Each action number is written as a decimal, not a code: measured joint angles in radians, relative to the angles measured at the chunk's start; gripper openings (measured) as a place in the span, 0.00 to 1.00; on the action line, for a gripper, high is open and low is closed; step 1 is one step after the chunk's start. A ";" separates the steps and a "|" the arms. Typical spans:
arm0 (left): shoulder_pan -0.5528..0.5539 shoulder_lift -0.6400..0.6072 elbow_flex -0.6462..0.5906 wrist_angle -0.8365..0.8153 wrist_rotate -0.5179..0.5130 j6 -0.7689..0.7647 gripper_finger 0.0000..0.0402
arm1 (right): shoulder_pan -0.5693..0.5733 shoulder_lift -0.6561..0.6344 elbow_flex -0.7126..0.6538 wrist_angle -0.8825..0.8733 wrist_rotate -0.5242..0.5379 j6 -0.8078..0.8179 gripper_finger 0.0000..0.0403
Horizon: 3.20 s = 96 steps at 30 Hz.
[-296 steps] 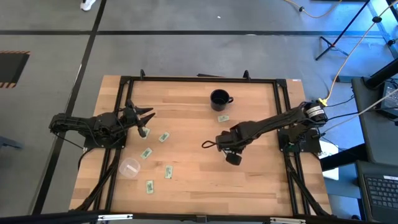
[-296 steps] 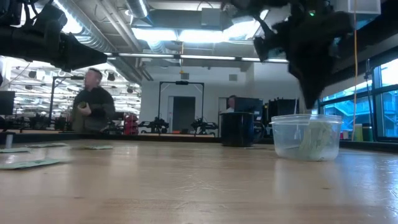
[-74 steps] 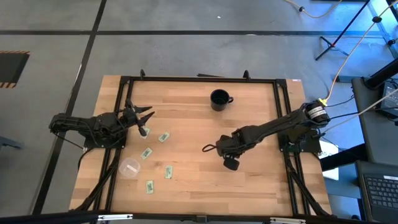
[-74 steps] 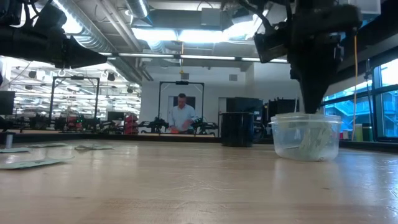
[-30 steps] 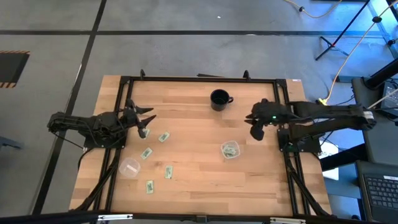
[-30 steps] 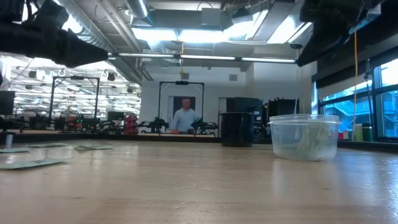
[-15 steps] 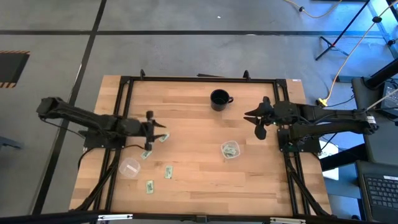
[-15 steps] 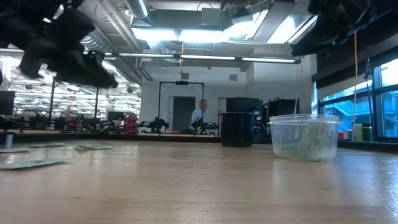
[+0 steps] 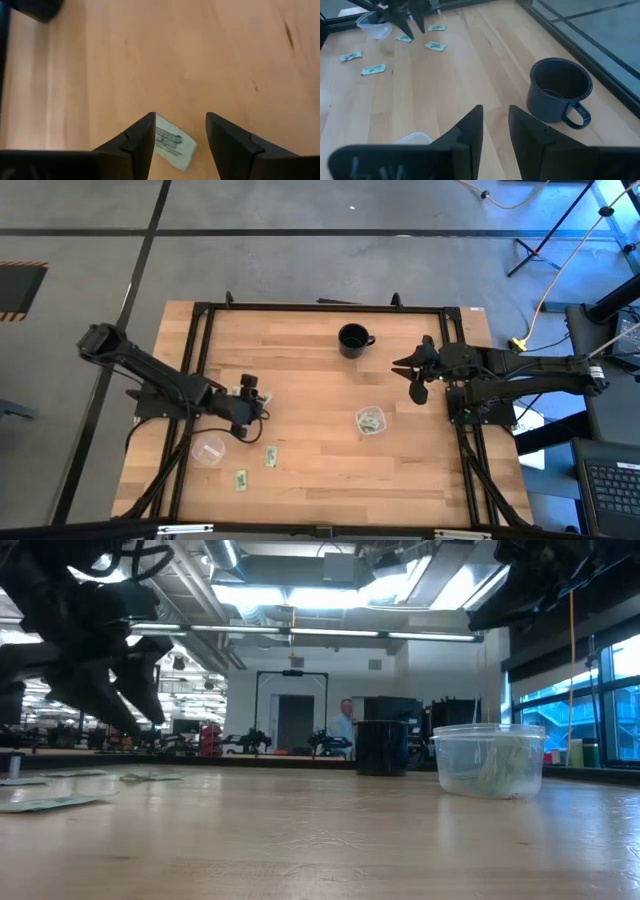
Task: Pick and place Stevia / Truvia into bins
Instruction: Put the stevia packet into the left transparent container
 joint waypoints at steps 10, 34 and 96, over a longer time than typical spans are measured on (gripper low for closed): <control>-0.007 0.140 0.006 -0.028 0.004 -0.043 0.37 | 0.000 0.000 0.000 0.001 0.000 0.000 0.24; -0.007 0.264 0.007 -0.016 -0.011 -0.026 0.17 | 0.000 0.000 0.000 0.001 0.010 -0.010 0.24; -0.312 0.031 0.506 -0.903 0.567 -1.696 0.00 | -0.151 0.013 0.000 -0.039 0.010 0.077 0.24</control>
